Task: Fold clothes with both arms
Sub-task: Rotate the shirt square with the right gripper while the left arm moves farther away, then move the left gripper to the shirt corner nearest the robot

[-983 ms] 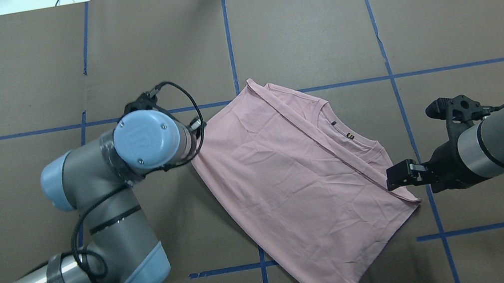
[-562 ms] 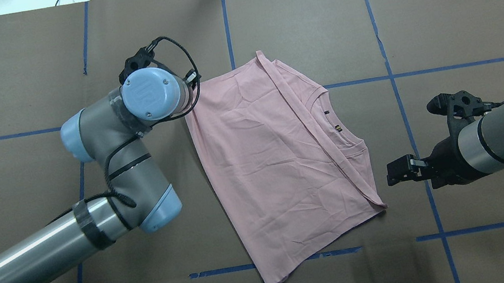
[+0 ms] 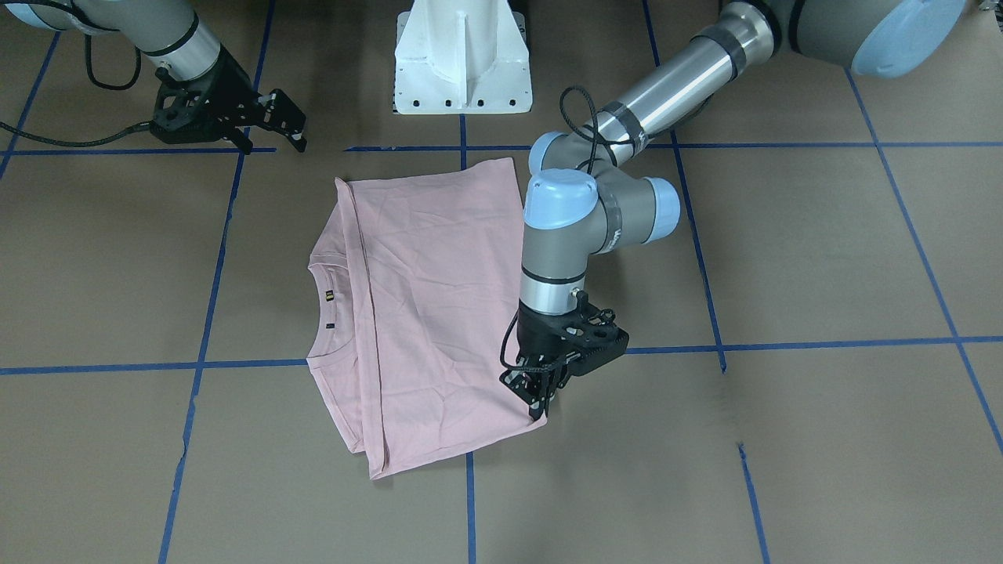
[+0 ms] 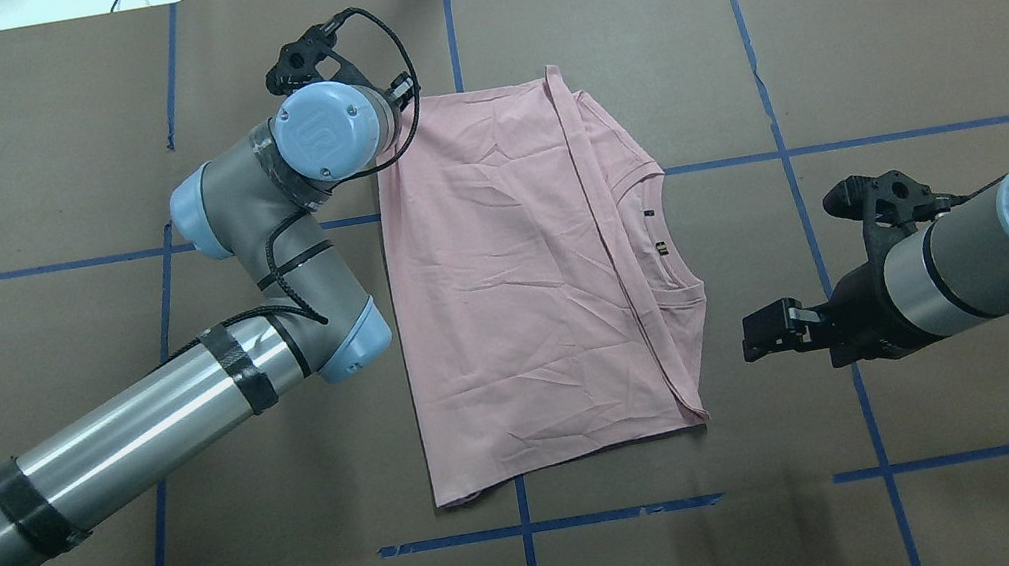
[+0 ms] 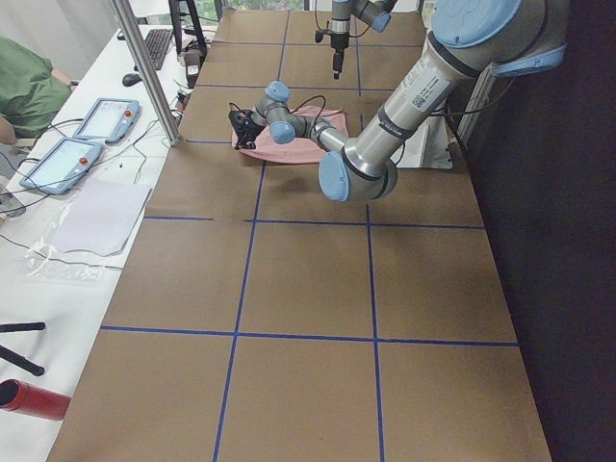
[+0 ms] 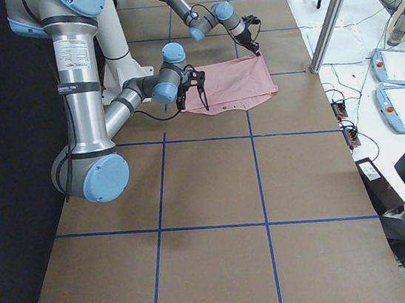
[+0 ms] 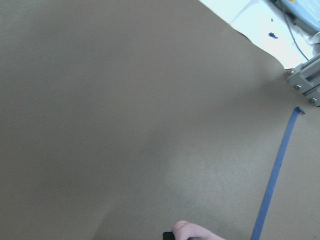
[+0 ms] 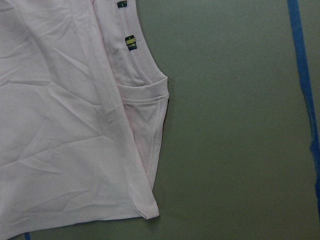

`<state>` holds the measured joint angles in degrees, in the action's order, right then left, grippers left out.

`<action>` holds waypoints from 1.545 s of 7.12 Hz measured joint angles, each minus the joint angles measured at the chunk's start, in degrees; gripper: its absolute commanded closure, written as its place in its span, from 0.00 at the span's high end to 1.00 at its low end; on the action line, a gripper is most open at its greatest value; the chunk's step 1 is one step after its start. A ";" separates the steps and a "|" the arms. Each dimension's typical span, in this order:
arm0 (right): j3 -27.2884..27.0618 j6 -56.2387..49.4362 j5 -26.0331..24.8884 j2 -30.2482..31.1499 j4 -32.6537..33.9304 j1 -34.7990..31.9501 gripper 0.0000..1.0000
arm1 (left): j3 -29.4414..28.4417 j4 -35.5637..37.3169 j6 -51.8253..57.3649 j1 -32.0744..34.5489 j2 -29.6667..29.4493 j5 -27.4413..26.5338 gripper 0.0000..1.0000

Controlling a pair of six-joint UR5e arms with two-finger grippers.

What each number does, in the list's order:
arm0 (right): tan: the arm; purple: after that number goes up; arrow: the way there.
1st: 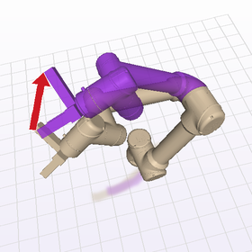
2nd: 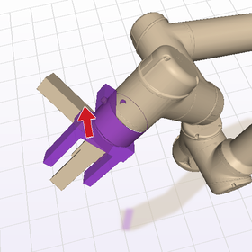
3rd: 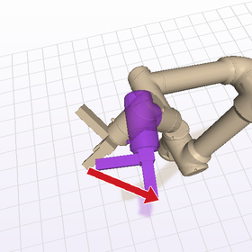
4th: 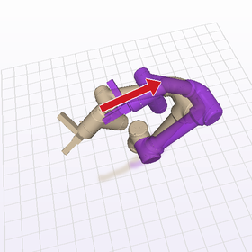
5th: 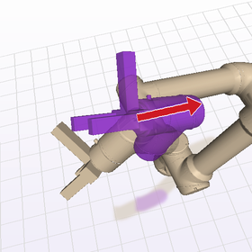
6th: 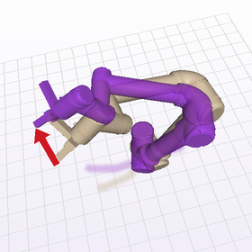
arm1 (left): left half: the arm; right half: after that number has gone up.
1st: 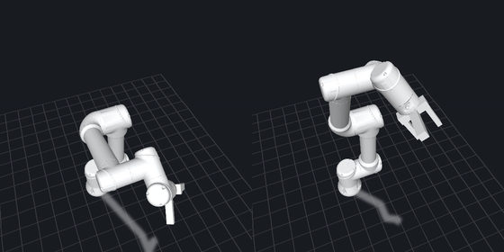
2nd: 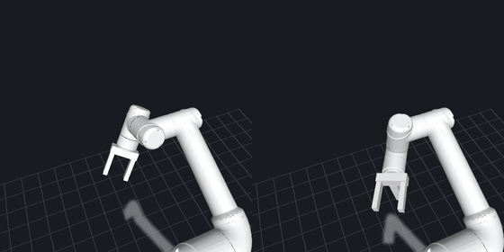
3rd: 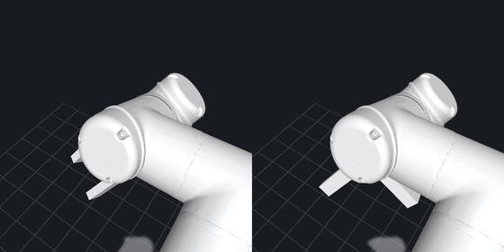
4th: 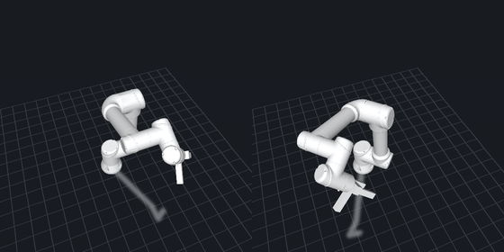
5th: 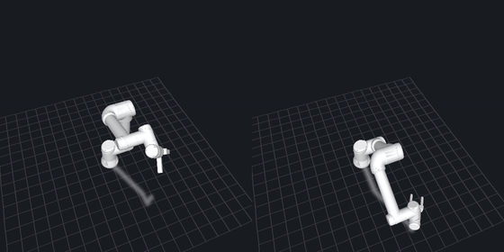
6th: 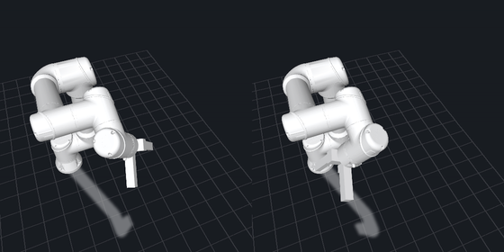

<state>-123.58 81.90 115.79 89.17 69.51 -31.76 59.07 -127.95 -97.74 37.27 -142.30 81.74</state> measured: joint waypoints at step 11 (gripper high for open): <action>4.97 -0.47 0.00 -6.27 0.54 -3.88 1.00 | 15.10 4.50 3.74 2.18 9.65 16.22 1.00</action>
<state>-118.61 81.43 115.79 82.90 70.05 -35.65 74.17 -123.44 -94.00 39.46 -132.65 97.97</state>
